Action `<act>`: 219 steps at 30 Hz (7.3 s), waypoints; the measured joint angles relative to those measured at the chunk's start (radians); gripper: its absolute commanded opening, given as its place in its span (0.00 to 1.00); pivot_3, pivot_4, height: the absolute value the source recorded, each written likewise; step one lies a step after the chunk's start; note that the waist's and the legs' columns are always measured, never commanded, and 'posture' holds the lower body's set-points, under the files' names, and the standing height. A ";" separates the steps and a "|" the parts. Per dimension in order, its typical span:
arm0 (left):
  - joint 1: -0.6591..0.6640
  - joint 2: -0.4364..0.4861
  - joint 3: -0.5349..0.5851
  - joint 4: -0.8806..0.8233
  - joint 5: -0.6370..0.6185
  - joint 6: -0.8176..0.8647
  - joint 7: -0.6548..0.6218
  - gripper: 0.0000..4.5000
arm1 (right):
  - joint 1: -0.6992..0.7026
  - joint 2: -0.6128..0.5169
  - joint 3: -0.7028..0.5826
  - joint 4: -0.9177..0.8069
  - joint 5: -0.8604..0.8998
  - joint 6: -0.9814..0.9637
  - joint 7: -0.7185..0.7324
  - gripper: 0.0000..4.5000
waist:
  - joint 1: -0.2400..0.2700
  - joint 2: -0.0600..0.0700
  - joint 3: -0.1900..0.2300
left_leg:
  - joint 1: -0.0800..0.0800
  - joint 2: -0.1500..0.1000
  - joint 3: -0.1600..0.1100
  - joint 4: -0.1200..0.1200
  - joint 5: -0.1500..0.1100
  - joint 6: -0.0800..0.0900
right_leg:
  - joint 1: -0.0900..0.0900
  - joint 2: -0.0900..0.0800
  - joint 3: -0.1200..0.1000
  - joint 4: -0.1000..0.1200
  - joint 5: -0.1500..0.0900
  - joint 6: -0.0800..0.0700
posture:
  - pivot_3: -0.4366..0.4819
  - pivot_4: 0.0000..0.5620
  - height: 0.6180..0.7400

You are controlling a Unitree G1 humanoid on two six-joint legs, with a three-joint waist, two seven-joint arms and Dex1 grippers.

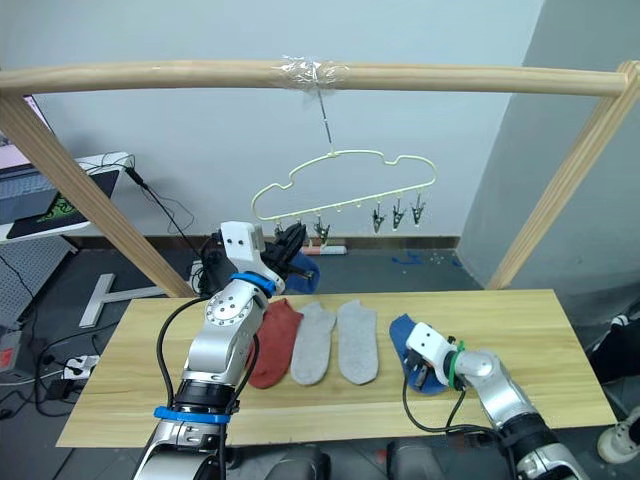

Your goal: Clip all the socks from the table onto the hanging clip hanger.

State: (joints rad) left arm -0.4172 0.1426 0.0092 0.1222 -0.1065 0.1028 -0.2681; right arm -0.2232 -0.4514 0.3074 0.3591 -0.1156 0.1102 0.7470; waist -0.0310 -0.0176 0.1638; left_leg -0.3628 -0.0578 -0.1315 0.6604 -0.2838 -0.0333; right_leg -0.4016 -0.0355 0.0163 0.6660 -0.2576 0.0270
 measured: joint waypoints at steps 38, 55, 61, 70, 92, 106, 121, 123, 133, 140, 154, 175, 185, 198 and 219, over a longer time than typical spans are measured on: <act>-0.026 -0.001 0.000 0.035 0.000 -0.010 0.004 0.00 | -0.119 0.076 -0.057 0.128 0.035 0.153 -0.112 0.96 | 0.002 0.000 0.000 | 0.000 0.000 0.000 0.000 0.000 -0.001 | 0.000 0.000 0.000 -0.001 0.001 0.000 | 0.48 0.29 1.00; -0.020 -0.001 -0.001 0.035 0.000 -0.006 0.002 0.00 | -0.110 0.077 -0.063 0.166 0.041 0.119 -0.083 0.01 | 0.004 0.000 0.000 | 0.013 -0.001 -0.002 0.000 -0.001 0.002 | 0.015 0.000 -0.001 -0.004 -0.002 0.005 | 0.47 0.26 1.00; -0.020 -0.001 -0.001 0.034 0.000 -0.007 -0.001 0.00 | -0.096 0.066 -0.061 0.144 0.032 0.091 -0.070 0.01 | 0.005 0.000 0.000 | 0.012 -0.001 -0.002 -0.001 -0.001 0.002 | 0.015 0.000 -0.001 -0.004 -0.002 0.005 | 0.48 0.25 1.00; 0.002 -0.001 0.006 0.005 -0.047 0.005 -0.033 0.00 | 0.009 0.019 -0.036 -0.048 0.016 0.040 -0.045 0.01 | 0.003 0.000 0.000 | 0.008 -0.001 -0.002 -0.001 -0.001 0.001 | 0.011 0.000 -0.001 -0.005 -0.002 0.005 | 0.47 0.24 1.00; 0.008 -0.048 0.226 -0.167 -0.598 0.534 -0.040 0.00 | -0.062 0.236 -0.042 -0.457 0.129 0.173 -0.159 0.01 | 0.001 0.001 0.001 | 0.008 -0.001 -0.003 -0.002 0.001 -0.001 | 0.011 0.000 -0.001 -0.007 -0.003 0.006 | 0.47 0.27 1.00; 0.015 -0.048 0.224 -0.195 -0.622 0.567 -0.027 0.00 | -0.108 0.263 -0.052 -0.443 0.150 0.173 -0.180 0.01 | 0.004 0.001 0.001 | 0.008 0.000 -0.003 -0.015 0.002 -0.003 | 0.006 0.000 0.000 -0.009 -0.003 0.006 | 0.48 0.29 1.00; 0.016 -0.048 0.220 -0.203 -0.633 0.569 -0.028 0.00 | -0.147 0.298 -0.049 -0.437 0.160 0.173 -0.199 0.01 | 0.004 0.000 0.001 | -0.001 -0.001 -0.001 -0.015 0.002 -0.003 | -0.004 -0.001 0.001 -0.008 0.000 0.001 | 0.48 0.29 1.00; 0.018 -0.048 0.220 -0.203 -0.635 0.569 -0.029 0.06 | -0.147 0.297 -0.049 -0.437 0.160 0.173 -0.198 0.00 | 0.004 0.000 0.001 | -0.001 -0.001 -0.001 -0.015 0.002 -0.003 | -0.004 -0.001 0.001 -0.008 0.000 0.001 | 0.48 0.29 1.00; 0.053 -0.046 0.221 -0.203 -0.641 0.591 -0.027 0.75 | -0.146 0.285 -0.046 -0.436 0.167 0.180 -0.183 0.00 | 0.004 0.000 0.001 | -0.001 0.000 -0.002 -0.015 0.002 -0.003 | -0.004 -0.001 0.000 -0.008 0.000 0.001 | 0.49 0.28 1.00; 0.096 -0.013 0.222 -0.261 -0.660 0.621 -0.028 0.99 | -0.148 0.295 -0.039 -0.393 0.174 0.180 -0.182 0.00 | 0.004 0.000 0.001 | -0.001 0.000 -0.001 -0.015 0.002 -0.003 | -0.004 -0.001 0.001 -0.008 0.000 0.001 | 0.50 0.28 1.00; 0.164 0.092 0.235 -0.350 -0.717 0.681 -0.048 1.00 | -0.157 0.393 -0.057 -0.376 0.328 0.353 -0.154 0.71 | 0.009 0.000 0.001 | -0.001 -0.001 -0.002 -0.014 0.002 -0.003 | -0.005 -0.001 0.001 -0.007 0.000 0.000 | 0.52 0.26 1.00; 0.203 0.155 -0.072 -0.373 -0.317 0.353 -0.153 0.80 | -0.090 0.173 -0.112 -0.461 0.317 0.334 -0.116 1.00 | 0.030 0.000 0.001 | -0.002 -0.001 -0.001 -0.014 0.002 -0.003 | -0.005 -0.002 0.001 -0.009 0.000 0.000 | 0.50 0.26 1.00; 0.120 0.090 -0.087 -0.248 -0.184 0.241 -0.114 0.67 | -0.085 0.099 -0.182 -0.561 0.385 0.357 -0.091 1.00 | 0.029 0.000 0.001 | -0.002 -0.001 -0.001 -0.014 0.002 -0.003 | -0.005 -0.001 0.000 -0.008 0.000 0.000 | 0.47 0.27 1.00; 0.060 0.037 -0.092 -0.140 -0.106 0.167 -0.103 0.35 | -0.149 0.074 -0.226 -0.643 0.493 0.412 -0.073 1.00 | 0.027 0.000 0.001 | -0.002 -0.001 -0.001 -0.014 0.002 -0.002 | -0.004 -0.001 0.000 -0.008 0.000 0.000 | 0.45 0.28 1.00; -0.086 -0.038 -0.081 0.086 -0.003 0.063 -0.008 0.35 | -0.217 0.066 -0.237 -0.678 0.549 0.458 -0.076 1.00 | 0.027 0.000 0.002 | -0.002 -0.001 -0.001 -0.014 0.002 -0.002 | -0.005 -0.001 0.000 -0.007 0.000 0.000 | 0.43 0.29 1.00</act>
State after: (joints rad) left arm -0.5030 0.1048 -0.0719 0.2080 -0.1095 0.1657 -0.2760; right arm -0.4403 -0.3852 0.0704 -0.3188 0.4329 0.5678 0.6707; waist -0.0043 -0.0176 0.1653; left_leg -0.3649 -0.0587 -0.1322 0.6466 -0.2821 -0.0357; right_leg -0.4062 -0.0370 0.0161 0.6586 -0.2573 0.0274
